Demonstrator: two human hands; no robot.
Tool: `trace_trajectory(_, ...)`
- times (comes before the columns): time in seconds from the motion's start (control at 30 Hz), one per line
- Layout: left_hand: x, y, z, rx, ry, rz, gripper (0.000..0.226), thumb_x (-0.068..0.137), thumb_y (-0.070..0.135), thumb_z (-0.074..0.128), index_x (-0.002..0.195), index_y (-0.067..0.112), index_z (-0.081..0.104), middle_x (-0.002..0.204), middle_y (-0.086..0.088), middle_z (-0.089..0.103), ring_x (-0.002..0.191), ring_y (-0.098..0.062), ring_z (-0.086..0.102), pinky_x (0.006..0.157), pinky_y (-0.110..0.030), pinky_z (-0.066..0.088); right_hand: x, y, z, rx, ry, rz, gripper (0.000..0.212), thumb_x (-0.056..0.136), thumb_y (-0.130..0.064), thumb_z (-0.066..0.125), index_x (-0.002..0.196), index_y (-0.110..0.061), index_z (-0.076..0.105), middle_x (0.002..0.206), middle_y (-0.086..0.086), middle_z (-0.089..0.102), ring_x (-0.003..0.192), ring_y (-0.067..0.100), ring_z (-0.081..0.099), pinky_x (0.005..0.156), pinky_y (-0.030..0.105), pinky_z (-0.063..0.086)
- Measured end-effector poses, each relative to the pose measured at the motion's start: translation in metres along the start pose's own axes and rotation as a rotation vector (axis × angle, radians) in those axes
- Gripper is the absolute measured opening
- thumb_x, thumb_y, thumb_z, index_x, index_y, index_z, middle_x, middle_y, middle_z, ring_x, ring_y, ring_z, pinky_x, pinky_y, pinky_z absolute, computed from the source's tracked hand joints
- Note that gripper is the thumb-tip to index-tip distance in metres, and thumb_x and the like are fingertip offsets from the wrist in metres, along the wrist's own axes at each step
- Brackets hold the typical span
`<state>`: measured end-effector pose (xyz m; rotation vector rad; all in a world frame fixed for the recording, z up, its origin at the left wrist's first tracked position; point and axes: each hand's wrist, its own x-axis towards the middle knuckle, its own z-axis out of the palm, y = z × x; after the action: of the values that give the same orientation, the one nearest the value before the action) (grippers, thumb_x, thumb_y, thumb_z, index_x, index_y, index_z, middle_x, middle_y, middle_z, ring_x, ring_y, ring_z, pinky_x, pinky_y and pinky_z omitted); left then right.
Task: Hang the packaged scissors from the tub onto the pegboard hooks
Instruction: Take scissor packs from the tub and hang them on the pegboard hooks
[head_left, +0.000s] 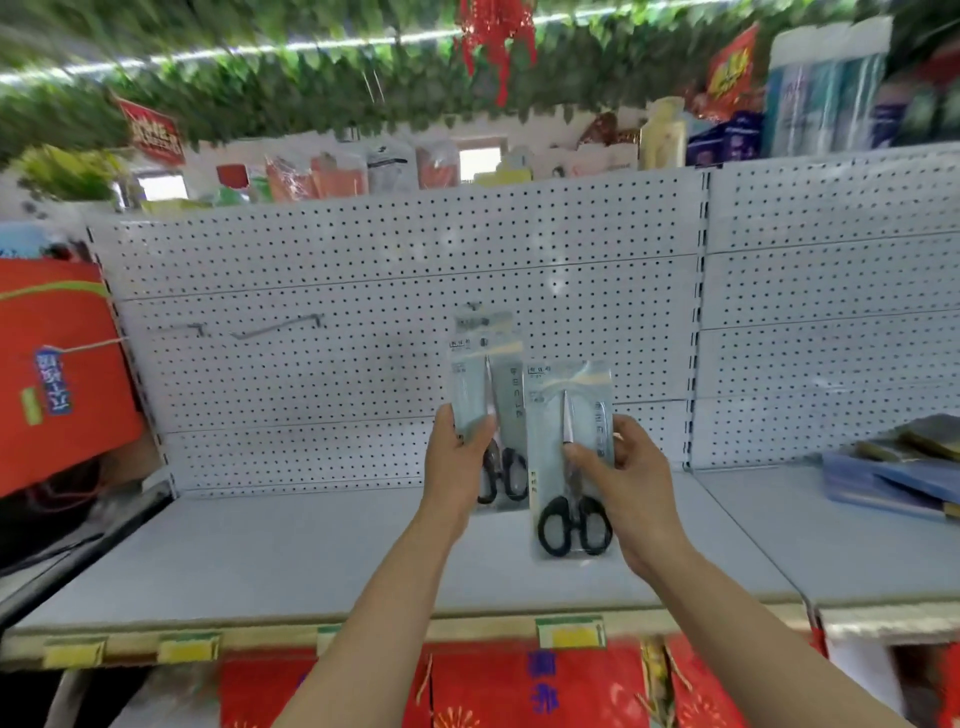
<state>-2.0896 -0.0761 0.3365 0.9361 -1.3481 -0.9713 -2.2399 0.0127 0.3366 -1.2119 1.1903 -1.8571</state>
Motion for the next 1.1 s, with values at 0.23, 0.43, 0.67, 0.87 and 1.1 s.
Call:
trace_trajectory(0.23, 0.06, 0.001, 0.014, 0.018, 0.003, -0.029, 0.014, 0.096, 0.03, 0.06, 0.101, 0.018, 0.053, 0.101, -0.006, 0.068, 0.096, -0.025, 0.066, 0.083, -0.044, 0.057, 0.031, -0.002, 0.018, -0.026, 0.046, -0.04, 0.025, 0.085, -0.005, 0.071, 0.107, -0.014, 0.061, 0.092, 0.005, 0.071, 0.071, 0.003, 0.069, 0.057, 0.012, 0.051)
trace_trajectory(0.43, 0.092, -0.012, 0.02, -0.005, 0.002, -0.046, 0.017, 0.098, 0.028, 0.059, 0.109, 0.017, 0.053, 0.104, -0.003, 0.067, 0.095, -0.021, 0.066, 0.073, -0.034, 0.055, 0.05, 0.007, 0.025, -0.048, 0.07, -0.049, 0.023, 0.085, -0.007, 0.072, 0.102, -0.017, 0.061, 0.09, 0.005, 0.071, 0.072, 0.008, 0.07, 0.058, 0.015, 0.053)
trace_trajectory(0.67, 0.107, -0.031, 0.019, 0.025, 0.004, -0.065, 0.018, 0.099, 0.025, 0.057, 0.113, 0.016, 0.051, 0.105, -0.001, 0.064, 0.089, -0.013, 0.062, 0.061, -0.023, 0.045, 0.064, 0.014, 0.037, -0.015, 0.082, -0.067, 0.023, 0.084, -0.005, 0.072, 0.102, -0.014, 0.061, 0.09, 0.006, 0.071, 0.072, 0.007, 0.07, 0.06, 0.016, 0.053)
trace_trajectory(0.87, 0.129, -0.039, 0.022, 0.154, -0.018, -0.056, 0.028, 0.098, 0.028, 0.056, 0.118, 0.01, 0.048, 0.109, -0.007, 0.064, 0.083, -0.013, 0.06, 0.059, -0.021, 0.044, 0.079, 0.02, 0.052, -0.003, 0.07, -0.073, 0.023, 0.084, -0.007, 0.072, 0.102, -0.016, 0.061, 0.092, 0.01, 0.071, 0.082, 0.02, 0.071, 0.064, 0.023, 0.057)
trace_trajectory(1.1, 0.141, -0.045, 0.001, 0.28, 0.102, 0.018, 0.031, 0.092, 0.03, 0.065, 0.117, 0.017, 0.051, 0.117, -0.002, 0.061, 0.099, -0.017, 0.061, 0.087, -0.039, 0.054, 0.103, 0.032, 0.074, -0.043, 0.046, -0.056, 0.024, 0.084, -0.01, 0.073, 0.103, -0.017, 0.06, 0.095, 0.01, 0.071, 0.086, 0.022, 0.071, 0.071, 0.035, 0.061)
